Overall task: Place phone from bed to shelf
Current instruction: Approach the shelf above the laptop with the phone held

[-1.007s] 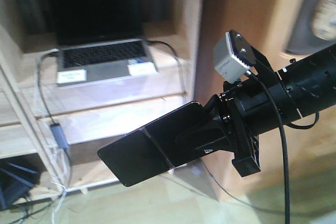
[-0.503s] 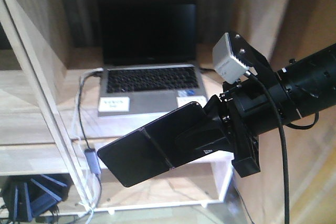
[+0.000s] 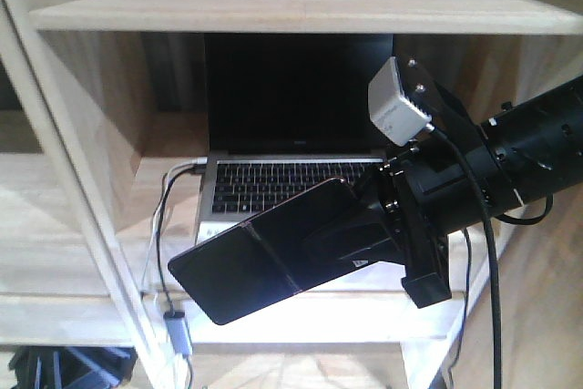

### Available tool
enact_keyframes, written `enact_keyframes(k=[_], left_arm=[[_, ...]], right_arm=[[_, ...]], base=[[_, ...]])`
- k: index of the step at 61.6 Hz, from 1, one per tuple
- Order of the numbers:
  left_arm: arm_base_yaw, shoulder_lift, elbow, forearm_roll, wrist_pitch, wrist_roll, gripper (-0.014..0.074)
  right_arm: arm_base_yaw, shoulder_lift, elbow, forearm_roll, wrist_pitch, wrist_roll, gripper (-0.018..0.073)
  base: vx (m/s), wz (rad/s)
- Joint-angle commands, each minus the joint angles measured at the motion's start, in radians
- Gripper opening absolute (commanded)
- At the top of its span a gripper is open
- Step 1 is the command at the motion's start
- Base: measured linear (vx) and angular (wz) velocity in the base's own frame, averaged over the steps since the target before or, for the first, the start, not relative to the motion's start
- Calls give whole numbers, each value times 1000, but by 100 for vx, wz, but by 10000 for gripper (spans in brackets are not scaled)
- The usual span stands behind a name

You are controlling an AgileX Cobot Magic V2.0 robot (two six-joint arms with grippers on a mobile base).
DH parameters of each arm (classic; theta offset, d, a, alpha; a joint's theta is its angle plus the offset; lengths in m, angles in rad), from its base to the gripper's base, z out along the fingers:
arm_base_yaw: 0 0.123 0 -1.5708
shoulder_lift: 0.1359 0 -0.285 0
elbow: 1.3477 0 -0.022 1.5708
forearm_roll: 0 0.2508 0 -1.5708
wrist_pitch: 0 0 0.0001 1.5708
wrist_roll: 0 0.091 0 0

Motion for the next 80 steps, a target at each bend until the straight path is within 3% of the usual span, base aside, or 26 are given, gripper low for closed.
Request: enact_keyframes(k=[1, 80], left_arm=[[1, -5, -23, -9, -71, -6, 1], [1, -5, -23, -9, -71, -6, 1]], right_arm=[[1, -33, -28, 80, 65, -4, -3], [1, -33, -28, 114, 56, -6, -3]], base=[[19, 0], [6, -1]])
